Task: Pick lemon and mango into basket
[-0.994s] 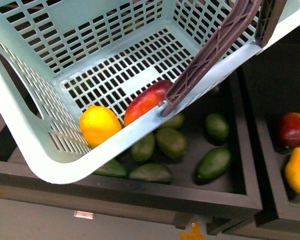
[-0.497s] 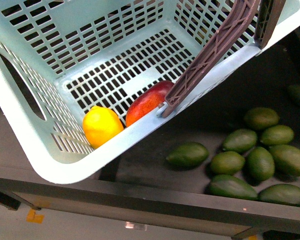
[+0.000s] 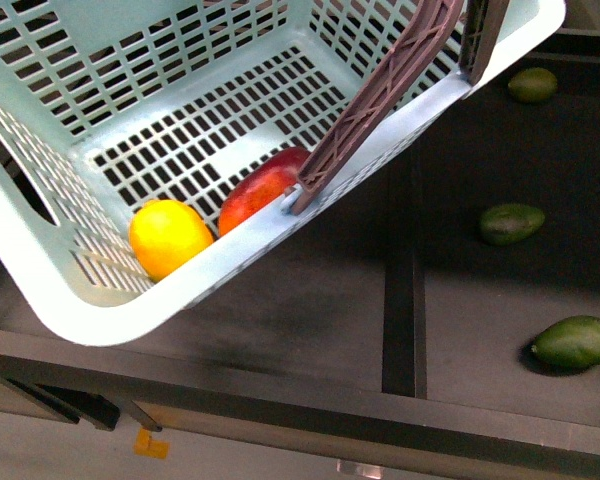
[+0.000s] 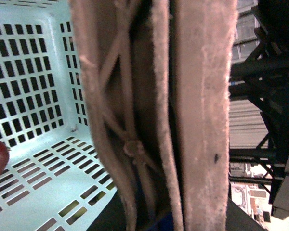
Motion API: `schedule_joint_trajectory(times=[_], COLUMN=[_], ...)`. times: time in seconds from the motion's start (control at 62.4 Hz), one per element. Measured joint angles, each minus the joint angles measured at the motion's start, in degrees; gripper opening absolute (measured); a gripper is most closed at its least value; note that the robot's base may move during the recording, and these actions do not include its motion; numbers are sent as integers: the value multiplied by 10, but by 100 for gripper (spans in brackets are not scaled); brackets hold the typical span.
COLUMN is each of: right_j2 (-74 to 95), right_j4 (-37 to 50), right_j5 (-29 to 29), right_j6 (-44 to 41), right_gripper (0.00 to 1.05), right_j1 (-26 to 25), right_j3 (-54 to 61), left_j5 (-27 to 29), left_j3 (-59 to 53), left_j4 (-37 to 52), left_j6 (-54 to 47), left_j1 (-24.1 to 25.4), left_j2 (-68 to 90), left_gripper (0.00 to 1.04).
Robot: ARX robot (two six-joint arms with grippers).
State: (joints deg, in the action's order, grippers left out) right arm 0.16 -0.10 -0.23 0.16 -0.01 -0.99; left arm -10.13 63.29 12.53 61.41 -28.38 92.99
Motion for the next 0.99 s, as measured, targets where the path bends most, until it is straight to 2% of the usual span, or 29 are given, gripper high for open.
schedule_joint_trajectory(times=[0.032,0.048,0.128,0.208,0.369,0.497,0.625,0.737,0.865,0.994], right_j2=[0,0,0,0,0,0,0,0,0,0], right_j4=[0,0,0,0,0,0,0,0,0,0], right_j5=[0,0,0,0,4,2,2,2,2,2], right_j6=[0,0,0,0,0,0,0,0,0,0], right_gripper=[96,96,96,96,96,96,96,96,96,96], right_j1=[0,0,0,0,0,0,0,0,0,0], right_j3=[0,0,0,0,0,0,0,0,0,0], left_j5=[13,36,185,254,255,219,165,148,144,144], left_j3=[2,17,101,161,275,380,526,600,616,584], left_j4=[-10,-47,-213,-275,-259,-242,-223,-242,-247,-231], left_j6=[-2,-3,-7,-26,-46,4,107,149,165,171], left_j1=[-3,-7,-9,20,138,182,183,172,169,171], left_j2=[1,5,42,89,227,331,453,503,522,521], left_gripper=[16,16,16,16,16,16,16,16,16,16])
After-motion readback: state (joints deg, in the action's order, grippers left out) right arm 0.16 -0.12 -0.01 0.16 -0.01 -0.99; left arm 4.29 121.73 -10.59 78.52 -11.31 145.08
